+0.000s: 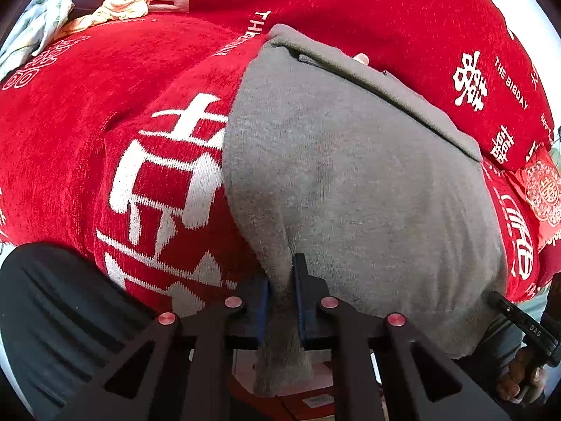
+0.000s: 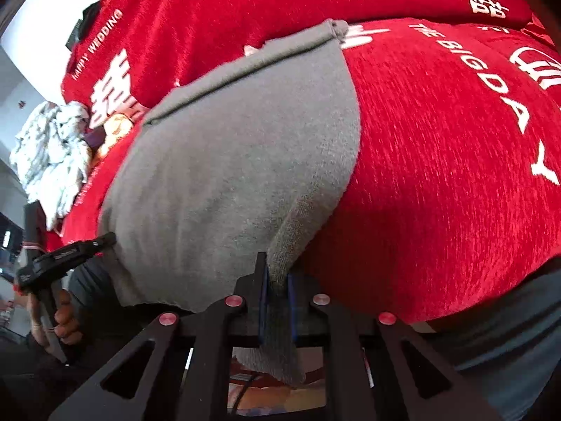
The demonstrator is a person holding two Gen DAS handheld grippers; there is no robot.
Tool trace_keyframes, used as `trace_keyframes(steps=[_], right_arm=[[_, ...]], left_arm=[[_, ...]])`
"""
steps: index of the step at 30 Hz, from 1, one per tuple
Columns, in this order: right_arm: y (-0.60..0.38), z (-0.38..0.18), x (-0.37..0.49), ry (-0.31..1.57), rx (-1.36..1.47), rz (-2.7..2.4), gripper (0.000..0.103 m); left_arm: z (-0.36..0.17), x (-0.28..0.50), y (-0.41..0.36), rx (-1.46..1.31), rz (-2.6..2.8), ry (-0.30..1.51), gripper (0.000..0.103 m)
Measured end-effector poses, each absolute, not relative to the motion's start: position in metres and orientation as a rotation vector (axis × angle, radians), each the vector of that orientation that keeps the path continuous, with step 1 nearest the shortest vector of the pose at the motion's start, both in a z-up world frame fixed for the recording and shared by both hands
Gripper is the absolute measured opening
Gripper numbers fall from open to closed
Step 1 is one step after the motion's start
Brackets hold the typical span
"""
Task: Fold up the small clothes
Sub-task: 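Lift the hem with both tools and fold it toward the collar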
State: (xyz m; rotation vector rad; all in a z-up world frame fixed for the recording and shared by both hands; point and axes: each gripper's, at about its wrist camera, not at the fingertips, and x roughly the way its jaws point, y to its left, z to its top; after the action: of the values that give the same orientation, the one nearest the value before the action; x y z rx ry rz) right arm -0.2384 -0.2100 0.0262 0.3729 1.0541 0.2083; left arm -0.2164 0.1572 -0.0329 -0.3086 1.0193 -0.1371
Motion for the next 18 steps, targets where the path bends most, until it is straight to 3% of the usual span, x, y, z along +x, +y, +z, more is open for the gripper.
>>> trace_keyframes(steps=[18], right_arm=[[-0.225,0.079,-0.217,0.894,0.538,0.352,0.01]], left_arm=[[0.032,-0.2,0.156,-0.308,-0.199,0.823,0.012]])
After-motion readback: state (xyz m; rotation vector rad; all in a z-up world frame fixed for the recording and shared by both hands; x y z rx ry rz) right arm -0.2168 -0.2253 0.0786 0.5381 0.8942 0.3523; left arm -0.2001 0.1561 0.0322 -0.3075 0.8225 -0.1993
